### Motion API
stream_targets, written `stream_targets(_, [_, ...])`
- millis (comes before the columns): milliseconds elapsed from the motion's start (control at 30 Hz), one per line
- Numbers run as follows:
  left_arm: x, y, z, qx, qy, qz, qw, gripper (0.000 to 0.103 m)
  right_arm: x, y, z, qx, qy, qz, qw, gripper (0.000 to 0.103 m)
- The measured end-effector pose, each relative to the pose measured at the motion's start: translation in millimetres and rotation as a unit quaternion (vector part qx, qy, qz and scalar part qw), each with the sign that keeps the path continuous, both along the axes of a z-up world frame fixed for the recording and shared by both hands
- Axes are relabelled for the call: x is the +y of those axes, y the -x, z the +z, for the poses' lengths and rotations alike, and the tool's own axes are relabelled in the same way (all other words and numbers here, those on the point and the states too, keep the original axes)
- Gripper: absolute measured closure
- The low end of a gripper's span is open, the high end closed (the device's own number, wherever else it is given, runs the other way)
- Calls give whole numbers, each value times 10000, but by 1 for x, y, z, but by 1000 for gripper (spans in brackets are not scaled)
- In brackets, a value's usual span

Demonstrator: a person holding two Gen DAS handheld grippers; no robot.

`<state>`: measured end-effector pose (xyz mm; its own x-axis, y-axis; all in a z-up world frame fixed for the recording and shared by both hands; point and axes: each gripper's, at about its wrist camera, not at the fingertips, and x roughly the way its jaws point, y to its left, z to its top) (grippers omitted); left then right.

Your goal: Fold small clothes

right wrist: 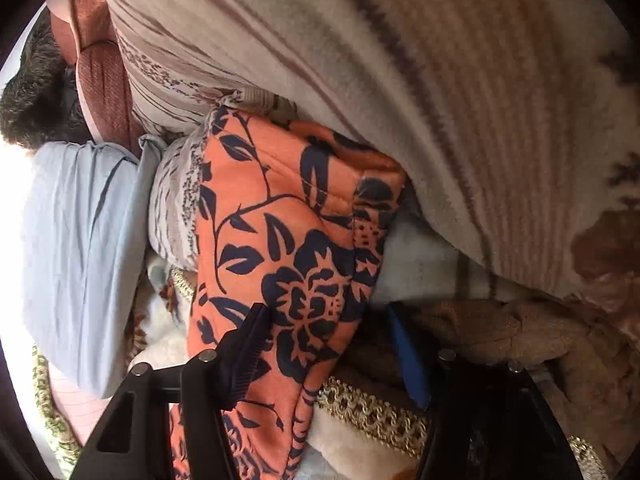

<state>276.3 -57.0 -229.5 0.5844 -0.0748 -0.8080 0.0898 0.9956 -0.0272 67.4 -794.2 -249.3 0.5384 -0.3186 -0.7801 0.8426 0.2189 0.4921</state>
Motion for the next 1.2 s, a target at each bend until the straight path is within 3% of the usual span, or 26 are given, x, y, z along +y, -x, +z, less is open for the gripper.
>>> stream_targets(133, [5,0,4,-10,105,52,9999,3,-4,10,0,-758,-12,-195,9969,56])
stream_targets(200, [7,0,7,-29,166,71,9998,3,-3,10,0,-1076,-29,-140,9941,86])
stream_targets(233, [9,0,9,-50,177,79,9998,3,-2,11,2,-1432,-47,-101,9896,90])
stream_targets(400, [19,1,19,-192,236,211,9993,3,21,2,32,-2121,87,302,9768,94])
stream_targets(500, [30,2,28,-368,234,350,9984,3,57,-16,62,-2323,167,859,9687,94])
stream_targets(633, [52,6,38,-555,242,554,9966,3,138,-59,98,-2506,135,1802,9511,94])
stream_targets(833, [100,9,44,-515,358,937,9936,3,299,-137,126,-2679,-45,3284,9057,94])
stream_targets(933, [130,12,45,-523,480,1214,9901,3,390,-175,116,-2609,-268,3863,8843,94])
stream_targets(1100, [172,12,45,-610,398,1679,9831,3,532,-221,61,-2305,-897,4638,8507,93])
stream_targets(1167, [186,11,41,-534,397,1804,9813,3,588,-233,40,-1991,-993,5012,8363,89])
stream_targets(1200, [192,11,40,-485,425,1845,9807,3,613,-244,26,-1694,-952,5216,8308,81])
